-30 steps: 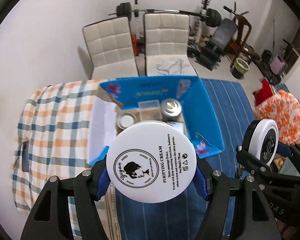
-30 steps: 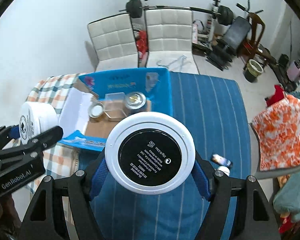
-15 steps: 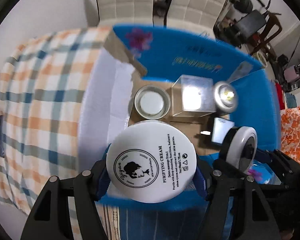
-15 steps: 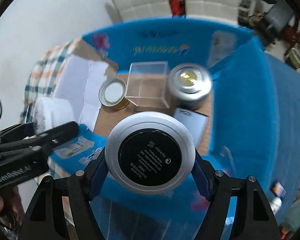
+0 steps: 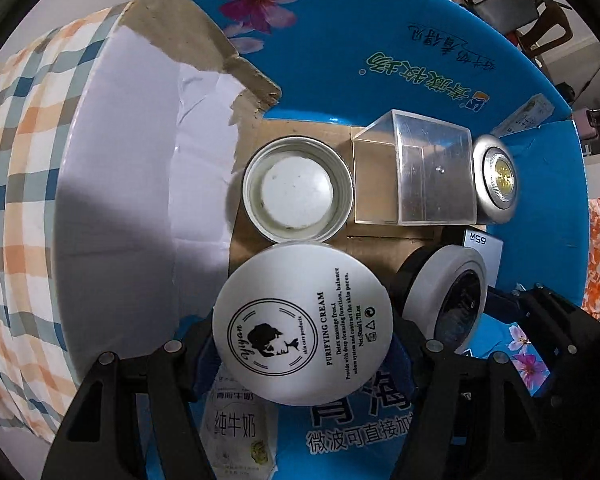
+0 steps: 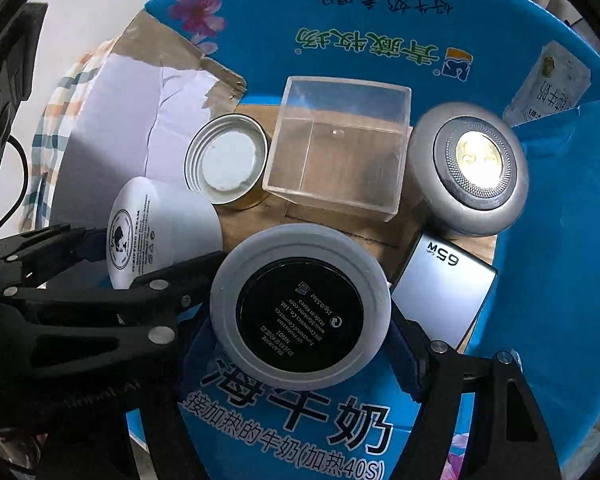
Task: Organize rigid objects
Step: 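Open the left tool releasing the cream jar while the right tool releases its jar beside it, then withdraw both tools from the blue box toward the remaining items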
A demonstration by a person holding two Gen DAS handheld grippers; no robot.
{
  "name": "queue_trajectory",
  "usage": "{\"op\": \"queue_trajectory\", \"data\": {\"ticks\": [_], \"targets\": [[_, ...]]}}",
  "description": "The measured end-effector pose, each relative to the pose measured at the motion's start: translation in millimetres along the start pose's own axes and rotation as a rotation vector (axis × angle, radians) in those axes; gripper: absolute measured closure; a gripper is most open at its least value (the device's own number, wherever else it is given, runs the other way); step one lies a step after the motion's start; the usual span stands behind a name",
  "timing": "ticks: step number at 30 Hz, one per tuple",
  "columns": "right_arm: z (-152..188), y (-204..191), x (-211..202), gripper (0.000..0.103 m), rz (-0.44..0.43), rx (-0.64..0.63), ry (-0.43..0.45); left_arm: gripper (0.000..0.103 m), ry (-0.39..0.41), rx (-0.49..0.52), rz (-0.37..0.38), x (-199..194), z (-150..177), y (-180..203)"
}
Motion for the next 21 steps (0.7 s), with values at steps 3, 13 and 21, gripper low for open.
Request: {"op": "queue_trajectory", "data": {"ticks": [3,13,21], "targets": [[-1.7,0.7,2.0,0.024,0.008,0.002,-0.011,0.037,-0.021,-0.003,0.01,-0.7,-0.2,-0.4],[-0.1,9.9,-3.6,0.014,0.075,0.009,-0.034,0.003,-0.021,0.021,0.007,-15.6,13.5,10.0],[15.5,29.9,-27.2,0.008,0.173,0.042,0.01,0.003,0.058,0.017,-0.06,-48.8,35.2,8.1]]}}
Point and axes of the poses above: each gripper's, at about its wrist camera, not at the fingertips, and x roughly the way its jaws point, y to its right, z to its underside, the point moved 5 cm from there along x, roughly the way its jaws point, and after that the axes turned 1 degree about -x, right-handed, at the moved point
